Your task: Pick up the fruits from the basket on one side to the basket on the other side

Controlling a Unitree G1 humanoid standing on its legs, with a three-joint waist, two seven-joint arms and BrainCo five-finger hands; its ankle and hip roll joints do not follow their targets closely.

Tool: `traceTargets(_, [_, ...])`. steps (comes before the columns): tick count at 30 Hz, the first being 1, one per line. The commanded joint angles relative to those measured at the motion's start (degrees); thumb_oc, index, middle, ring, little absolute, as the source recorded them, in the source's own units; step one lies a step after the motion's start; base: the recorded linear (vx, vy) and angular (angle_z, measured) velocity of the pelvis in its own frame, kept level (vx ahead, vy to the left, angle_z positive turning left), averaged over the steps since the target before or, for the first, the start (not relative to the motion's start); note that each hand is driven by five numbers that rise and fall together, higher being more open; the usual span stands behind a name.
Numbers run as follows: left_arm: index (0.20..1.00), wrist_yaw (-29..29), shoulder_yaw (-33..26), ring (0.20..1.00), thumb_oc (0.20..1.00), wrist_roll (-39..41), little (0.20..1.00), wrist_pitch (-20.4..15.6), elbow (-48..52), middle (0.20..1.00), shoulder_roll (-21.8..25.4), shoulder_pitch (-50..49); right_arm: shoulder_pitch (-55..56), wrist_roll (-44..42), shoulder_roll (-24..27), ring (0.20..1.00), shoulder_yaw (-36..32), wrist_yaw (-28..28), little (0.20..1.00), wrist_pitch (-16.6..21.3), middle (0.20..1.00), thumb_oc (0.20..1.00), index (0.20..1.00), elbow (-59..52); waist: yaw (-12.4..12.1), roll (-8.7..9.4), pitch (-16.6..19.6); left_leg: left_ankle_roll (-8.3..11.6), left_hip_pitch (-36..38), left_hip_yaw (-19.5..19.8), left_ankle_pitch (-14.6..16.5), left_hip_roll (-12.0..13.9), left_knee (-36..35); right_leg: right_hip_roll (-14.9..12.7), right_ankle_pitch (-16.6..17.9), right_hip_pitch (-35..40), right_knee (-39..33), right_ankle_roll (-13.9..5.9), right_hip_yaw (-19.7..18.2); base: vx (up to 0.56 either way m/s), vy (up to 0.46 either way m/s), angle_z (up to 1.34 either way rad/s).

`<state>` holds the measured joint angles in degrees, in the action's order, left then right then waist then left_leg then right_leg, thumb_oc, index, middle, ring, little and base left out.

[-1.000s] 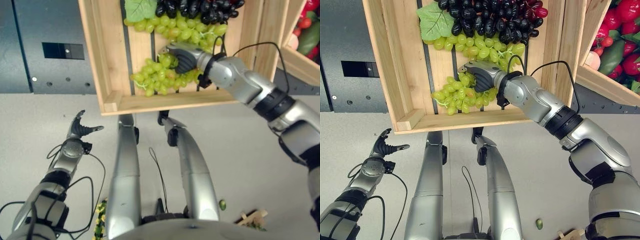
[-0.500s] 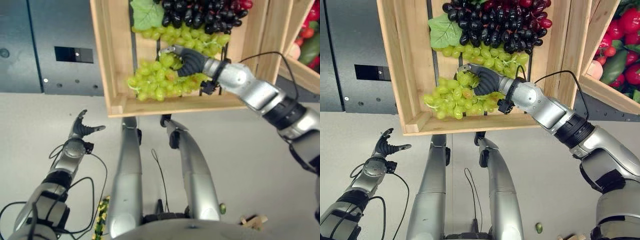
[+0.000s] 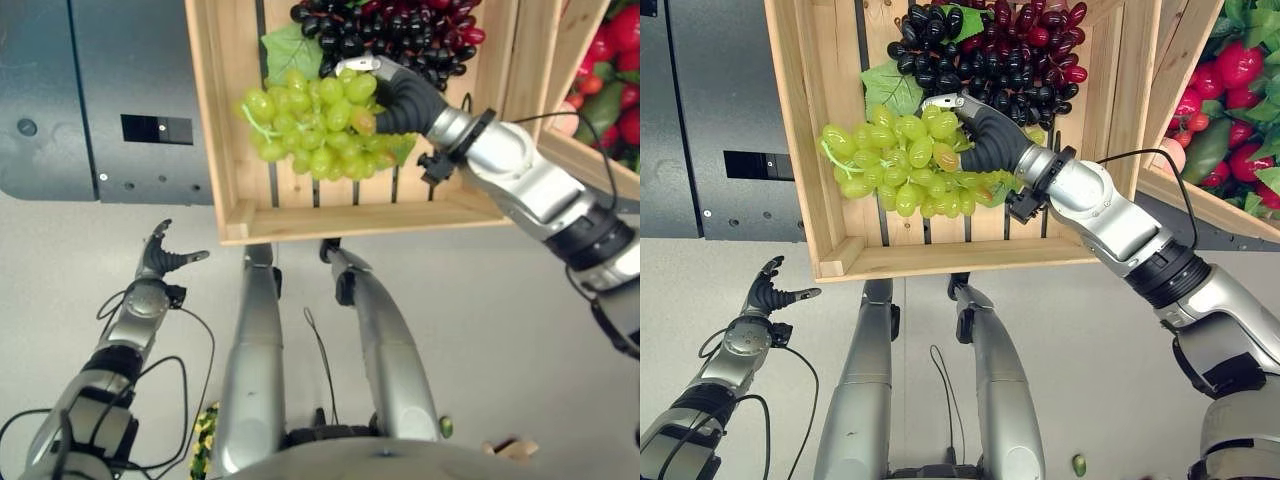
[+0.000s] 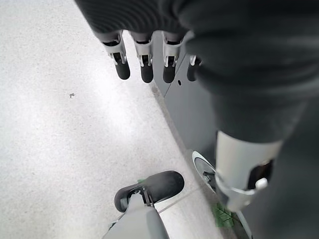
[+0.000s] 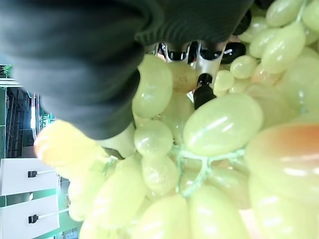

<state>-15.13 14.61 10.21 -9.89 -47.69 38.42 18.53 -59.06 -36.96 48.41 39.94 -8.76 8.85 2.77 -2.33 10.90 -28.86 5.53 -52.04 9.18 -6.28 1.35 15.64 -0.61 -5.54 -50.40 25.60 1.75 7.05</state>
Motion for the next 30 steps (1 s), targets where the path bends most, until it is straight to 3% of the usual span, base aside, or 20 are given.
traceTargets(1, [1.000, -1.02, -2.29, 1.000, 1.000, -0.33, 1.000, -1.26, 2.95, 1.000, -2.16, -4.69, 1.37, -5.93, 2.63, 0.200, -4.39, -0.17, 0.200, 5.67, 0.200, 0.200, 0.200, -8.04, 1.53, -2.21, -0.93, 0.68, 0.46, -0.95, 1.52, 1.35, 2.38, -3.87, 3.94, 2.79, -2.97, -8.46, -2.50, 0.00, 0.000, 0.00])
traceTargets(3, [1.000, -1.02, -2.29, 1.000, 1.000, -0.33, 1.000, -1.26, 2.95, 1.000, -2.16, -4.69, 1.37, -5.93, 2.63, 0.200, -4.39, -0.17, 0.200, 5.67, 0.200, 0.200, 0.200, -8.04, 1.53, -2.21, -0.93, 0.68, 0.46, -0.95, 1.52, 1.35, 2.38, -3.87, 3.94, 2.79, -2.97, -8.46, -2.50, 0.00, 0.000, 0.00])
traceTargets(8, [1.000, -1.27, -2.14, 1.000, 1.000, 0.52, 1.000, -1.38, 4.53, 1.000, -3.22, -4.92, 6.91, -15.58, -1.92, 0.200, -5.21, -2.68, 0.200, 4.32, 0.200, 0.200, 0.200, -6.76, 1.10, -2.58, -0.93, 0.59, 1.54, -1.10, 1.58, 1.39, 2.29, -4.05, 3.89, 3.87, -2.95, -8.35, -2.39, 0.00, 0.000, 0.00])
traceTargets(14, [1.000, -1.20, -1.27, 1.000, 1.000, 0.34, 1.000, -1.24, 4.24, 1.000, -4.66, -4.62, 13.42, -26.53, -9.98, 0.200, -5.70, -6.37, 0.200, 2.69, 0.200, 0.200, 0.200, -4.48, 0.12, -3.74, -0.93, 0.54, 3.84, -1.20, 1.60, 1.19, 1.84, -4.28, 3.78, 6.51, -3.30, -8.32, -2.08, 0.00, 0.000, 0.00])
traceTargets(15, [1.000, -1.20, -1.05, 1.000, 1.000, 0.34, 1.000, -1.16, 2.12, 1.000, -5.86, -4.05, 14.90, -28.79, -14.12, 0.200, -5.15, -7.39, 0.200, 2.72, 0.200, 0.200, 0.200, -3.68, -0.16, -4.25, -0.93, 0.53, 5.61, -1.36, 1.38, 1.13, 0.90, -4.42, 3.82, 8.07, -3.85, -8.36, -1.89, 0.00, 0.000, 0.00])
traceTargets(17, [1.000, -1.16, -0.84, 1.000, 1.000, 0.18, 1.000, -1.01, 1.77, 1.000, -6.32, -3.90, 15.62, -29.64, -15.91, 0.200, -5.48, -7.68, 0.200, 2.35, 0.200, 0.200, 0.200, -3.00, -0.29, -4.56, -0.93, 0.43, 6.38, -1.43, 1.41, 1.12, 0.61, -4.49, 3.77, 8.73, -3.92, -8.36, -1.84, 0.00, 0.000, 0.00])
traceTargets(18, [1.000, -1.28, -0.50, 1.000, 1.000, 0.11, 1.000, -1.08, 1.42, 1.000, -7.49, -3.81, 18.04, -32.95, -21.09, 0.200, -6.02, -8.50, 0.200, 2.77, 0.200, 0.200, 0.200, -1.32, -0.65, -5.42, -0.93, 0.33, 8.69, -1.53, 1.31, 1.01, -0.31, -4.67, 3.88, 10.82, -4.40, -8.46, -1.90, 0.00, 0.000, 0.00])
traceTargets(25, [1.000, -1.27, -0.53, 1.000, 1.000, -0.03, 1.000, -1.40, 0.85, 1.000, -9.85, -4.93, 24.58, -36.35, -31.16, 0.200, -6.80, -9.57, 0.200, 3.82, 0.200, 0.200, 0.200, 0.61, -1.28, -6.97, -0.93, -0.24, 15.35, -1.94, 1.94, 0.52, -1.56, -5.15, 3.52, 17.46, -5.34, -8.57, -1.94, 0.02, 0.014, 0.02])
traceTargets(30, [1.000, -0.83, -0.87, 1.000, 1.000, -0.02, 1.000, -1.30, 0.11, 1.000, -10.51, -5.57, 27.01, -36.35, -33.33, 0.200, -5.68, -9.33, 0.200, 2.82, 0.200, 0.200, 0.200, 1.74, -1.62, -7.32, -0.93, -0.69, 18.82, -1.96, 2.82, 0.33, -1.30, -5.39, 3.02, 20.91, -5.45, -8.57, -2.08, 0.01, 0.011, 0.04])
